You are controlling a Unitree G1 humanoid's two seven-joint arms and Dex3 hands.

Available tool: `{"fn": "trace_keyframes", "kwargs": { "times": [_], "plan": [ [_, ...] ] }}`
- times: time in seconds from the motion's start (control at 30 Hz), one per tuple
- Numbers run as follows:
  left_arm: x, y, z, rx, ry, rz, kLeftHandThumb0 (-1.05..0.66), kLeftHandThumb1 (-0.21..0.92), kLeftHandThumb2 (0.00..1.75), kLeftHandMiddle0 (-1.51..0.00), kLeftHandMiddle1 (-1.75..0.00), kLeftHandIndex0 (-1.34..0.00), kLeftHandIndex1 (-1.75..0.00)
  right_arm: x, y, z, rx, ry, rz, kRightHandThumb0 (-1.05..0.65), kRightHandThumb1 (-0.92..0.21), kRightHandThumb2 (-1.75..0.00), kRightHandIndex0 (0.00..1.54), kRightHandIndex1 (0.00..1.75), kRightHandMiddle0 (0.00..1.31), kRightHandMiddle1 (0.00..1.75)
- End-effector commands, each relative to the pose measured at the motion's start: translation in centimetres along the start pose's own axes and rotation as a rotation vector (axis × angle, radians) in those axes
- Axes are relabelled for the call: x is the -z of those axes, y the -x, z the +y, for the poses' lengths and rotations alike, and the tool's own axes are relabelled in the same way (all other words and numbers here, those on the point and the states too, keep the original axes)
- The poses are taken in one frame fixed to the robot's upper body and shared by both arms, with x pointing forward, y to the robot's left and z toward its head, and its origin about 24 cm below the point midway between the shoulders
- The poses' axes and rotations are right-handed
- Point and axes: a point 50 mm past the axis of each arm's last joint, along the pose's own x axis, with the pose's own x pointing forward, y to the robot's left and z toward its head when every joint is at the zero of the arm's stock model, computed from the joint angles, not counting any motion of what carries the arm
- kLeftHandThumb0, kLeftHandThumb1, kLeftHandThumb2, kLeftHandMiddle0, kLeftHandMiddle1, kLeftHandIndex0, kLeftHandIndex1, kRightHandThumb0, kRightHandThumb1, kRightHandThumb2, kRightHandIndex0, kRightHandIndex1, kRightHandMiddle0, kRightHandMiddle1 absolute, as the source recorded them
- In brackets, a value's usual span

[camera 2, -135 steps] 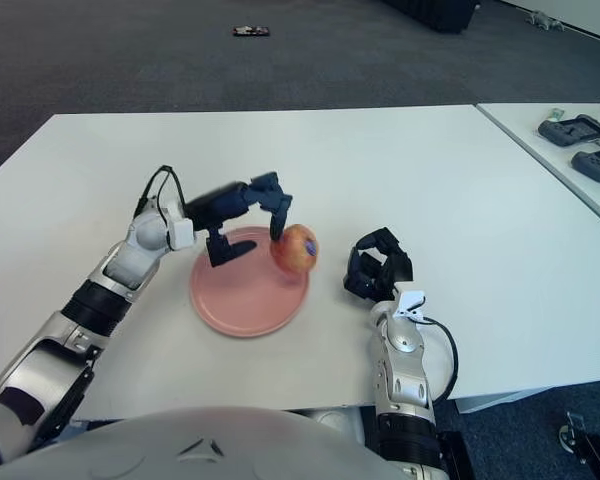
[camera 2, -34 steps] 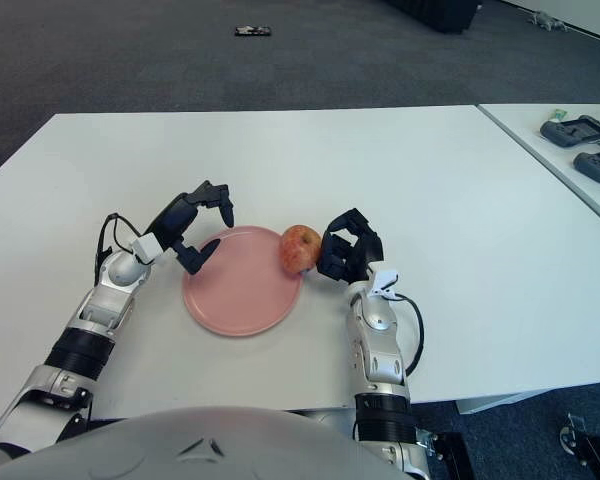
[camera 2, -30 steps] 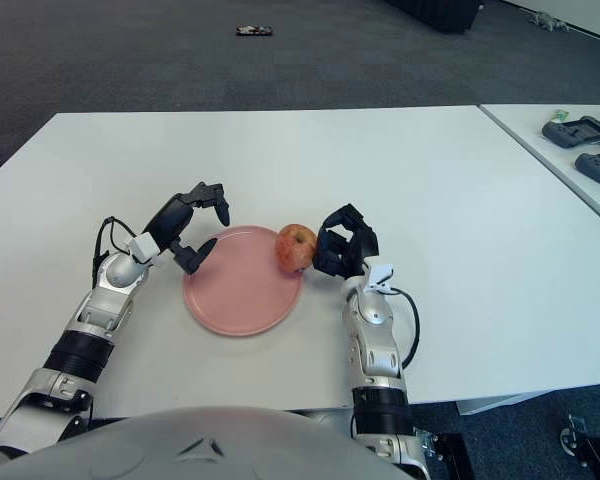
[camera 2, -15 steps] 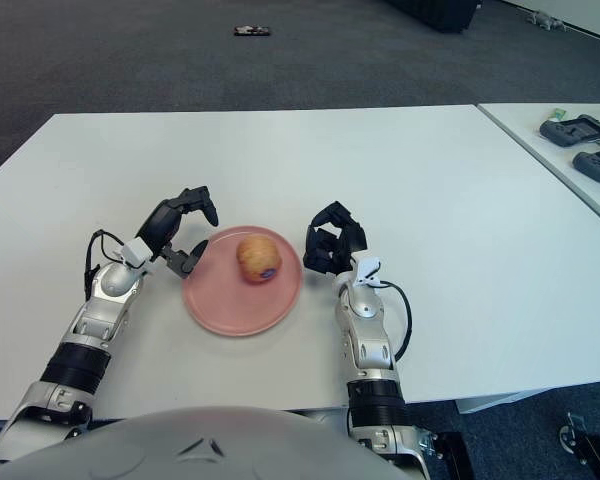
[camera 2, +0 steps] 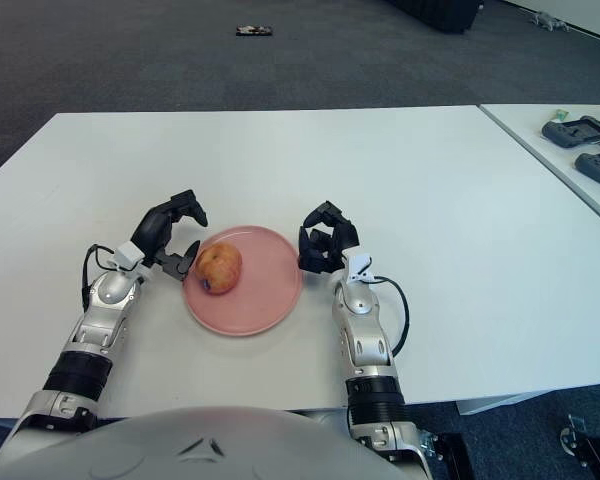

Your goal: Put the apple into the plate.

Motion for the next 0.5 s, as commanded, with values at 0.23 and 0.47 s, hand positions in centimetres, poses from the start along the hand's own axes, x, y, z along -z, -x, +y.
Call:
{"fn": "trace_keyframes", "kwargs": {
  "times": [0.23,0.47],
  "plan": [
    [0.8,0.7,0.5,-0.092,0.014,0.023,0.0,-0.12,1.75,-0.99,-1.57,-0.71,-1.75,-1.0,-0.4,0.3,-0.016,0.007,-0.019,-0.47,-0.34,-1.3,0.97,1.75,0.59,1.75],
    [2.3,1.5,0.5,-0.2,0.073,0.056,0.0,-0.11,1.75,-0.99,-1.58,-0.71,-1.75,-1.0,-0.4,0.2,-0.019,-0.001,-0.023,-0.47,-0.34,-1.3,0.99,1.75,0.59,1.75]
  ]
}}
